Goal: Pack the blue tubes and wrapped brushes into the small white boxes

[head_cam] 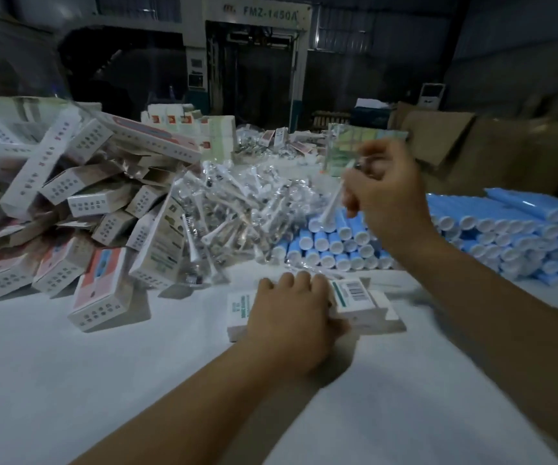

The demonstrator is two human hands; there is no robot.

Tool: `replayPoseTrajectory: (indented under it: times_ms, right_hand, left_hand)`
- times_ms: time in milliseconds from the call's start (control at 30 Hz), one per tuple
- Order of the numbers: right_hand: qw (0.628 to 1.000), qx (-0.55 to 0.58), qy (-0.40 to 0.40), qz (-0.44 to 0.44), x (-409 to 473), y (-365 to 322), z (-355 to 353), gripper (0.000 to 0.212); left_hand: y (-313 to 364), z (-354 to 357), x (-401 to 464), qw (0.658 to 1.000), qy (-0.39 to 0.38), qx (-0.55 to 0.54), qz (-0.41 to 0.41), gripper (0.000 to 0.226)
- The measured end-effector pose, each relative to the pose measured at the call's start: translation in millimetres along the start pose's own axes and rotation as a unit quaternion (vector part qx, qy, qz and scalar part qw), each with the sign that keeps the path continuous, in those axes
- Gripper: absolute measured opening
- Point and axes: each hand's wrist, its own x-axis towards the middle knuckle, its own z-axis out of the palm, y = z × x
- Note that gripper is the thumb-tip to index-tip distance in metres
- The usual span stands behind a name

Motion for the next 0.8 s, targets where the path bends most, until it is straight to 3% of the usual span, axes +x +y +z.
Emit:
replayPoseTrajectory:
  times_ms: [100,200,300,500,567,667,733,800]
  right_hand:
    - [0.978,0.084,0.162,0.105,-19.9,21.4,-60.5,0.027]
    - [0.950,0.112,0.214,0.199,-50.3,50.4,-82.6,0.022]
    - [0.940,0.105,0.213,0.245,-63.6,65.9,-78.8,0.019]
    - [0.955,0.016,0.177,0.239,-76.3,64.5,-57.4,0.016]
    - [0.961,-0.002,0.134,0.241,-81.5,59.5,-49.4,0.014]
    - [0.964,0.028,0.041,0.260,-84.2,52.7,-42.1,0.027]
    - [0.965,0.063,0.066,0.246,-83.0,49.3,-46.1,0.026]
    - [0.969,0.018,0.123,0.213,-82.3,48.6,-55.6,0.026]
  left_hand:
    - [-0.6,-1.9,3.7,0.999,0.036,-0.011,-0.029,0.055]
    - [2.6,-2.0,4.1,0.997,0.050,-0.012,-0.051,0.065]
    - [5.1,-3.7,2.0,0.996,0.075,-0.013,-0.051,0.072]
    - [15.8,-4.0,0.5,0.996,0.073,0.001,-0.045,0.077]
    - [19.3,-3.4,1.3,0.996,0.078,0.005,-0.041,0.079]
    - [19.5,-0.7,3.6,0.996,0.074,0.012,-0.041,0.080]
    - [15.5,-0.3,4.9,0.995,0.087,0.008,-0.051,0.076]
    - [9.9,-1.6,5.0,0.992,0.105,-0.002,-0.072,0.072]
